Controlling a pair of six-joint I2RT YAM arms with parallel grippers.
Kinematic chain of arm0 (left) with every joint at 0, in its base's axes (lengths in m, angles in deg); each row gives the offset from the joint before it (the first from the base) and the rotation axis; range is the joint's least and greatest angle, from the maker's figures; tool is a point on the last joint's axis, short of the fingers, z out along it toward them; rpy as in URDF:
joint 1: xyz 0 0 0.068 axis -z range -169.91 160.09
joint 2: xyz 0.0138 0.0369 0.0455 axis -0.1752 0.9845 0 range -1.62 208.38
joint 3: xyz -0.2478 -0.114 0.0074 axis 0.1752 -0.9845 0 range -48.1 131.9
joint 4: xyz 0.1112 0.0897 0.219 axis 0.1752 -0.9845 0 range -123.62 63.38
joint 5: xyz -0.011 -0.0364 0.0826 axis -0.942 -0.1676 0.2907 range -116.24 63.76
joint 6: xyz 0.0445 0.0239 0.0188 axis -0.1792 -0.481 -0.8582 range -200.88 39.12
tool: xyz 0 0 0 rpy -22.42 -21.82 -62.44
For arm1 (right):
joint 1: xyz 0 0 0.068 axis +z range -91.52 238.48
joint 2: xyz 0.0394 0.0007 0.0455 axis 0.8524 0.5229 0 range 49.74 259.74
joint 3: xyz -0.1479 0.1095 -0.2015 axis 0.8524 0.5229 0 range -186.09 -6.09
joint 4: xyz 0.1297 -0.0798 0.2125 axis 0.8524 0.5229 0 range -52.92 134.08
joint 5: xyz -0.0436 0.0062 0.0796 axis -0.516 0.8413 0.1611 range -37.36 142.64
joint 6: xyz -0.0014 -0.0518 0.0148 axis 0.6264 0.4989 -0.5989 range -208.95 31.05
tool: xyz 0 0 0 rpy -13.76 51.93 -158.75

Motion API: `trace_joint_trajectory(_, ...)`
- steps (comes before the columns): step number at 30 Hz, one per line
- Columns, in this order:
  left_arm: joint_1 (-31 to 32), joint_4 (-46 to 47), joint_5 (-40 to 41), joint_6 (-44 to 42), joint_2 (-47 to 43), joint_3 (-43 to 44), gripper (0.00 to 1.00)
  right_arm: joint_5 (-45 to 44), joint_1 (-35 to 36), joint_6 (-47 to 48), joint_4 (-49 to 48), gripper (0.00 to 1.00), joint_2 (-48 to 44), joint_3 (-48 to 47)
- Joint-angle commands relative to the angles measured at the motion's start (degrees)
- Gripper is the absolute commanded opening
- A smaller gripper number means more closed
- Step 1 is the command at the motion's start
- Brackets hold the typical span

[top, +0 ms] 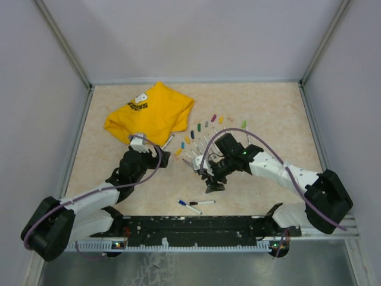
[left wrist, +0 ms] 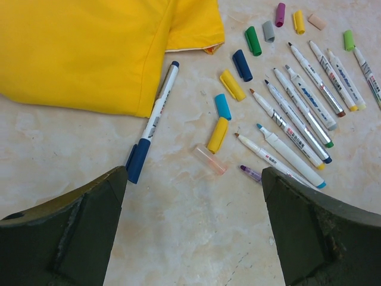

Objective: Open the pen caps
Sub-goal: Place the pen at the center of the board.

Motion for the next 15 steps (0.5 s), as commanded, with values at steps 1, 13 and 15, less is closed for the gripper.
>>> trace_joint_trajectory(1, -0.23, 2.6, 0.95, -0.66, -1.11, -1.24, 0.99, -4.66, 3.61, 2.13, -2.8, 0.57, -0.37, 0.6)
trace_joint_trajectory(13, -0.23, 2.96, 0.17, -1.03, -0.16, -1.06, 0.99, -11.78, 10.26, -0.34, -5.72, 0.56, 3.84, 1.34)
trace_joint_trajectory(15, -0.23, 2.96, 0.24, -0.95, -0.25, -1.14, 0.99, -12.14, 10.92, -0.73, -5.87, 0.56, 4.75, 1.35)
